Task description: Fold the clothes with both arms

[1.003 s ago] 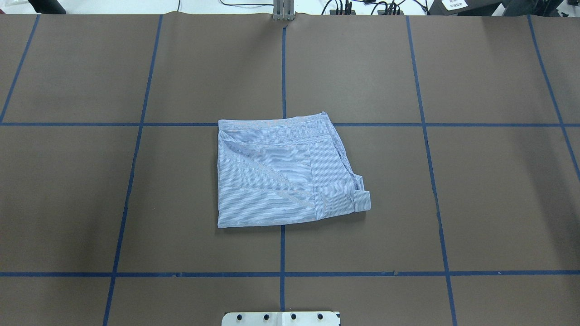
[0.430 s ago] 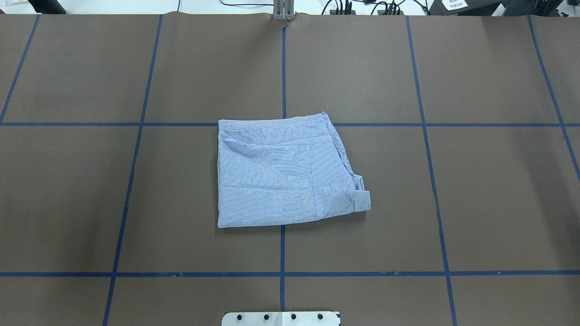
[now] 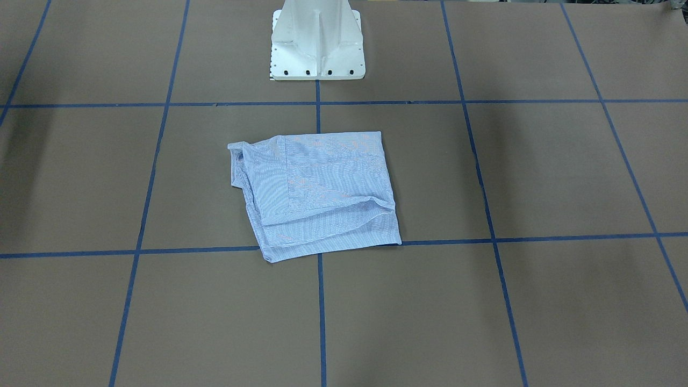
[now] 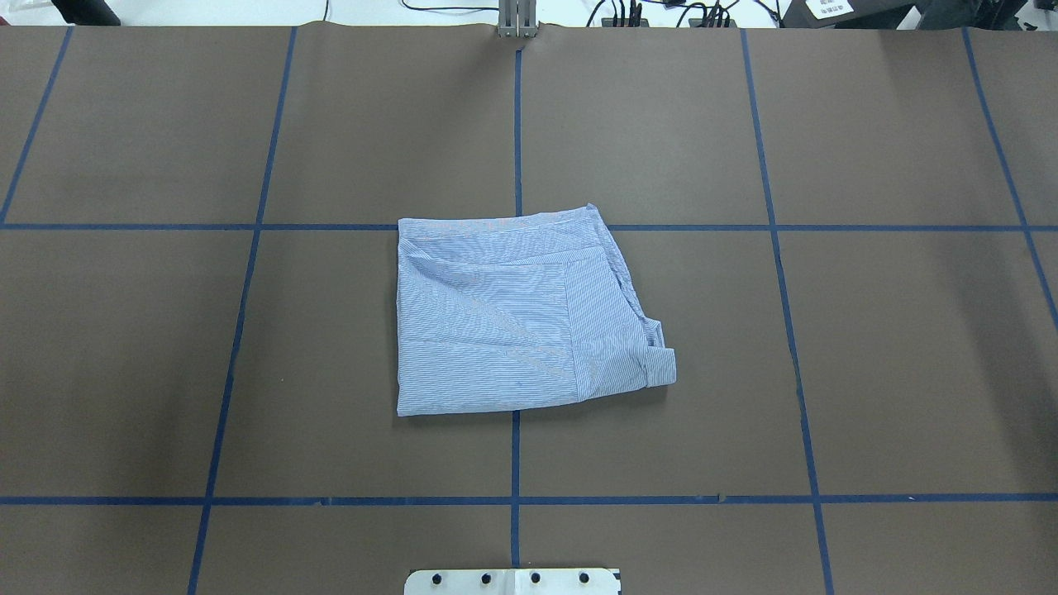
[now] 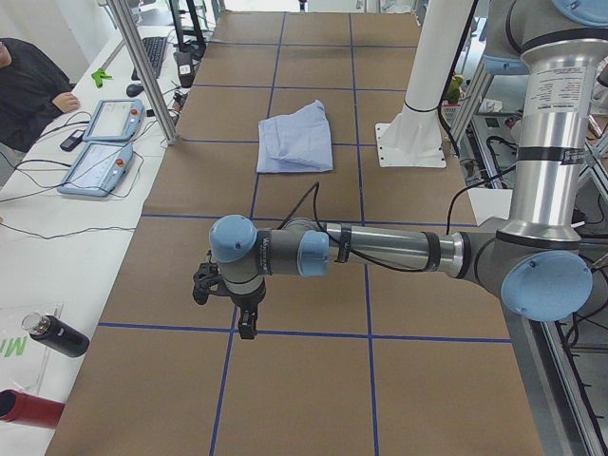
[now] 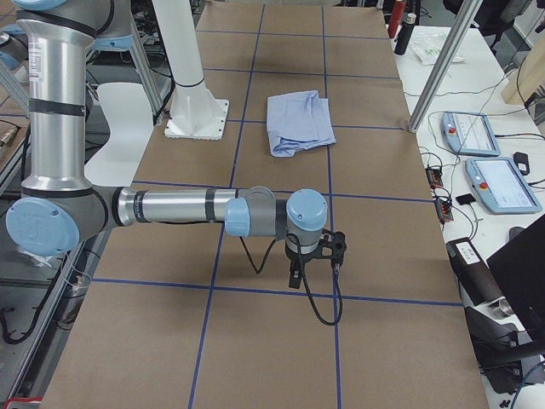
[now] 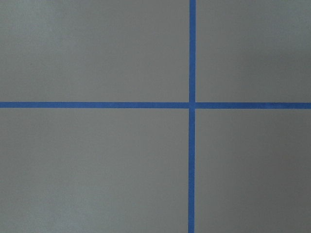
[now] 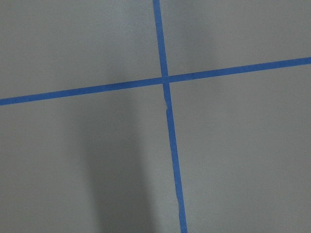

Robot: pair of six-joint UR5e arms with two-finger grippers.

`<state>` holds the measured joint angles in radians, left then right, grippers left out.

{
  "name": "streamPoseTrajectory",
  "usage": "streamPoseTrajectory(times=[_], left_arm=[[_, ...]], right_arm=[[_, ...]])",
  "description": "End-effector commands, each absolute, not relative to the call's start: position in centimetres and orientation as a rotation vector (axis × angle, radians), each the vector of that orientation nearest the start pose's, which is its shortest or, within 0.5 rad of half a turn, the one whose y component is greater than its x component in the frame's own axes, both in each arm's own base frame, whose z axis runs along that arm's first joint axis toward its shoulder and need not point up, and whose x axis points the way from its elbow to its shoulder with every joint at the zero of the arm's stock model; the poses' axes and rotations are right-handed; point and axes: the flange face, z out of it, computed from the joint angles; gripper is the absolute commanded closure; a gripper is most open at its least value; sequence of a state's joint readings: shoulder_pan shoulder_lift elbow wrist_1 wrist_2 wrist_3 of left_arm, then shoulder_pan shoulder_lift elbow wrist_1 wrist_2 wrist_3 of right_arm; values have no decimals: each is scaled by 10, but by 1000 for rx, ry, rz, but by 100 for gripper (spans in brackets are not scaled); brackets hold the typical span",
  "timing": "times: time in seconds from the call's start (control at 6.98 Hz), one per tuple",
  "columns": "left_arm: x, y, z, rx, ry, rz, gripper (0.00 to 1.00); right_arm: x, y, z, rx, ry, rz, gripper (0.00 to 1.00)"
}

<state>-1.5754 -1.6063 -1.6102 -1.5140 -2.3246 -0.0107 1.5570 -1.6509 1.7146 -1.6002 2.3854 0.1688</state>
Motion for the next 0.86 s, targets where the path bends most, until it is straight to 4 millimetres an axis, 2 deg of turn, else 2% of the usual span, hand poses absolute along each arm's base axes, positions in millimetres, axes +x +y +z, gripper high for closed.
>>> streamPoseTrajectory(times=[0.0,0.72], left_arm=[[-67,-508,626,23,759,-3,1],[-67,-506,631,46,759,17,1]], right_arm=[[54,-460,624,-38,-815,131,0],[54,-463,622,-34,-815,129,0]])
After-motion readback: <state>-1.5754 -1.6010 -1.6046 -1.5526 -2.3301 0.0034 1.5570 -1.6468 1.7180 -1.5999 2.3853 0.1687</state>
